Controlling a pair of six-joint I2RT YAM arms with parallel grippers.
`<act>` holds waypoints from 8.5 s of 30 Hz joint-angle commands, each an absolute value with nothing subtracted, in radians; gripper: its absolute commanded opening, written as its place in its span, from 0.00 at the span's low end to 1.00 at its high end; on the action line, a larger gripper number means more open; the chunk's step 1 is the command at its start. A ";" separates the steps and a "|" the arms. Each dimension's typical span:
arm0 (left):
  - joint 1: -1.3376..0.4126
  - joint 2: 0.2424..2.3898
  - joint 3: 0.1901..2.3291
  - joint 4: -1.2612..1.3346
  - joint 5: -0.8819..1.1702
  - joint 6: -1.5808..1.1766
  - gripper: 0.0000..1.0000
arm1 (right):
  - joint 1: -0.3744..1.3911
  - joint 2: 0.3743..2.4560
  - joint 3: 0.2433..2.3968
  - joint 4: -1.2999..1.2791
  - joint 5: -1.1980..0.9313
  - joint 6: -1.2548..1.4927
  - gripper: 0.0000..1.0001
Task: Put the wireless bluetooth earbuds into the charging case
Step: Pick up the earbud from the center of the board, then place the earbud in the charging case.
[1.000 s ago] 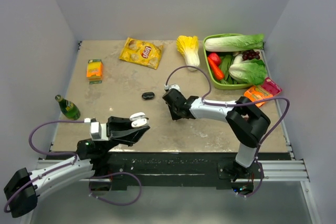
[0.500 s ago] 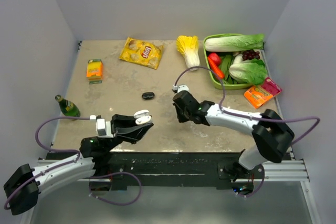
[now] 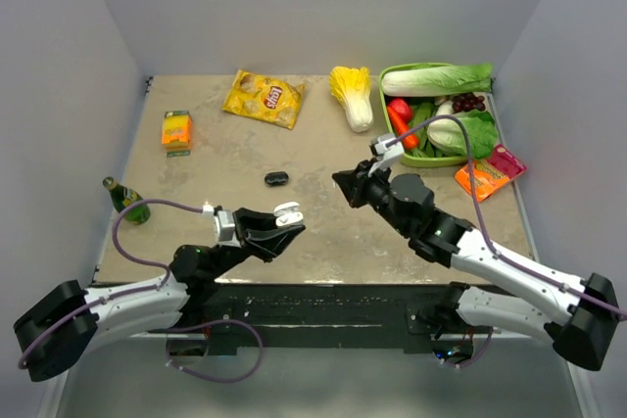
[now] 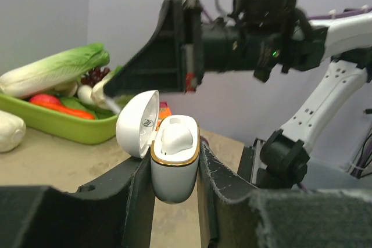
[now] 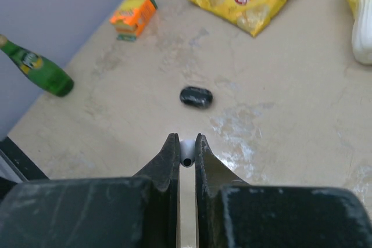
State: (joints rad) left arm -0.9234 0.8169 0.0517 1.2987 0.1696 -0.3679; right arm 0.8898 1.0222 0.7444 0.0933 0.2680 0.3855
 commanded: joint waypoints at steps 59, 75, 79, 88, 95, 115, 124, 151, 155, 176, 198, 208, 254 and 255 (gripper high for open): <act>-0.899 1.017 0.690 0.849 0.153 -0.317 0.00 | 1.198 0.831 0.839 0.643 0.339 -0.123 0.00; -0.899 0.985 0.678 0.831 0.210 -0.368 0.00 | 1.206 0.844 0.836 0.598 0.443 -0.210 0.00; -0.899 0.966 0.646 0.887 0.221 -0.357 0.00 | 1.207 0.867 0.836 0.594 0.448 -0.212 0.00; -0.899 0.954 0.621 0.922 0.224 -0.341 0.00 | 1.210 0.882 0.838 0.591 0.434 -0.202 0.00; -0.899 0.957 0.624 0.928 0.216 -0.334 0.00 | 1.213 0.881 0.838 0.575 0.433 -0.196 0.00; -0.899 0.989 0.640 0.956 0.224 -0.336 0.00 | 1.216 0.881 0.830 0.555 0.437 -0.186 0.00; -0.899 0.989 0.638 0.991 0.209 -0.314 0.00 | 1.216 0.880 0.877 0.394 0.362 -0.176 0.00; -0.899 1.006 0.637 1.009 0.198 -0.290 0.00 | 1.216 0.856 0.926 0.321 0.471 -0.091 0.52; -0.899 1.005 0.623 1.015 0.192 -0.290 0.00 | 1.216 0.836 0.989 0.288 0.500 -0.046 0.59; -0.902 0.985 0.476 1.230 0.233 -0.158 0.00 | 1.218 0.905 1.132 0.003 0.707 0.075 0.61; -0.904 1.012 0.488 1.218 0.190 -0.150 0.00 | 1.218 0.927 1.134 -0.049 0.577 0.101 0.60; -0.904 1.035 0.511 1.218 0.170 -0.150 0.00 | 1.216 0.928 1.131 -0.058 0.532 0.113 0.59; -0.905 1.091 0.522 1.236 0.144 -0.158 0.00 | 1.215 0.894 1.132 -0.083 0.465 0.268 0.62; -0.905 1.094 0.523 1.236 0.147 -0.161 0.00 | 1.215 0.902 1.141 -0.090 0.460 0.284 0.62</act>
State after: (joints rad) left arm -0.9035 1.1015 0.5133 1.1847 0.1589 -0.1722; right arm 1.2125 0.8963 1.1107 -0.1318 0.5491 0.2077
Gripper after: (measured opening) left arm 0.342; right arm 0.617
